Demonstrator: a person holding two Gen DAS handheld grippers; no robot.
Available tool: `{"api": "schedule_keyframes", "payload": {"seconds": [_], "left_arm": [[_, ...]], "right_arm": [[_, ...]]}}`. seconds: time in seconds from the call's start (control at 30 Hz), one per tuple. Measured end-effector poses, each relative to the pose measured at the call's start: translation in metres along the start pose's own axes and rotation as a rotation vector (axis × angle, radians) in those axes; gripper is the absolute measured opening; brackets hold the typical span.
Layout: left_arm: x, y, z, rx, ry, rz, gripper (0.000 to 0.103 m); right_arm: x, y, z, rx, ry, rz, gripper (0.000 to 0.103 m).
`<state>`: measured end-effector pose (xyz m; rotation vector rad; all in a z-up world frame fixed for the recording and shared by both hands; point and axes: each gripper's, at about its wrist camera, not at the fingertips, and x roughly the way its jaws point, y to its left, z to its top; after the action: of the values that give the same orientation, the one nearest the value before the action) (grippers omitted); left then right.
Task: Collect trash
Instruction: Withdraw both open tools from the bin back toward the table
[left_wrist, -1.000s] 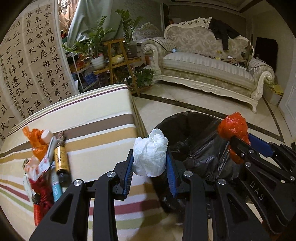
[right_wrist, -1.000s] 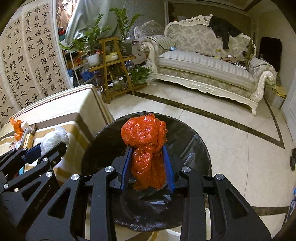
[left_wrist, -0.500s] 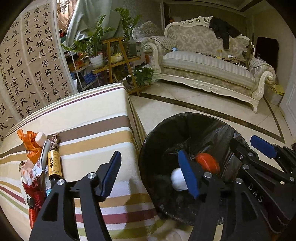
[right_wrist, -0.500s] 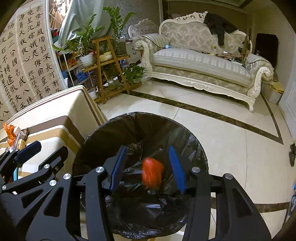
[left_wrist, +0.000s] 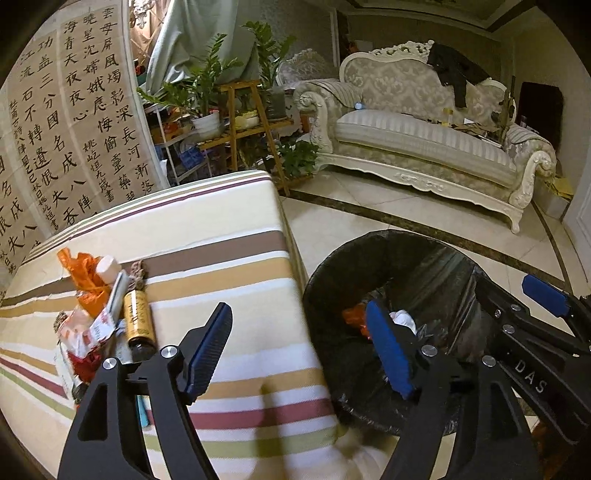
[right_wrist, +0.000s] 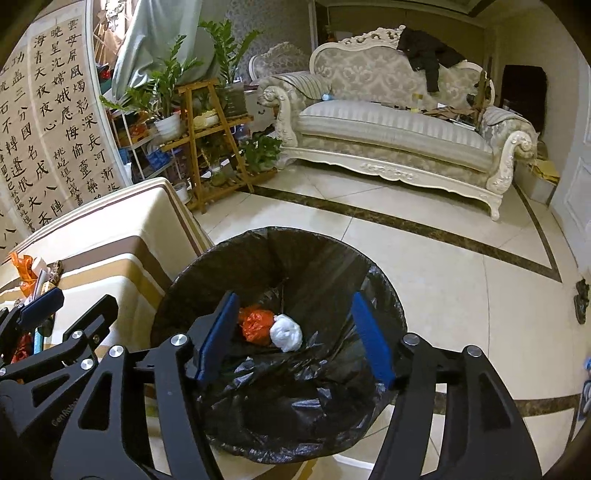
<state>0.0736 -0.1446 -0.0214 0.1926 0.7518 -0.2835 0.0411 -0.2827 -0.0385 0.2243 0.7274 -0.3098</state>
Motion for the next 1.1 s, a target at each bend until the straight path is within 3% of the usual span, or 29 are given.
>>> {"api": "schedule_keyframes", "payload": {"seconds": [0.33,1.1], "left_arm": [[-0.021,0.035,-0.016,-0.050,0.008,0.035,0.073],[-0.062,0.151,-0.078,-0.223,0.042,0.208,0.073]], "right_arm": [[-0.015,0.027,-0.014,-0.037,0.015,0.052,0.064],[-0.047,0.125,-0.043,-0.209,0.029,0.201,0.064]]}}
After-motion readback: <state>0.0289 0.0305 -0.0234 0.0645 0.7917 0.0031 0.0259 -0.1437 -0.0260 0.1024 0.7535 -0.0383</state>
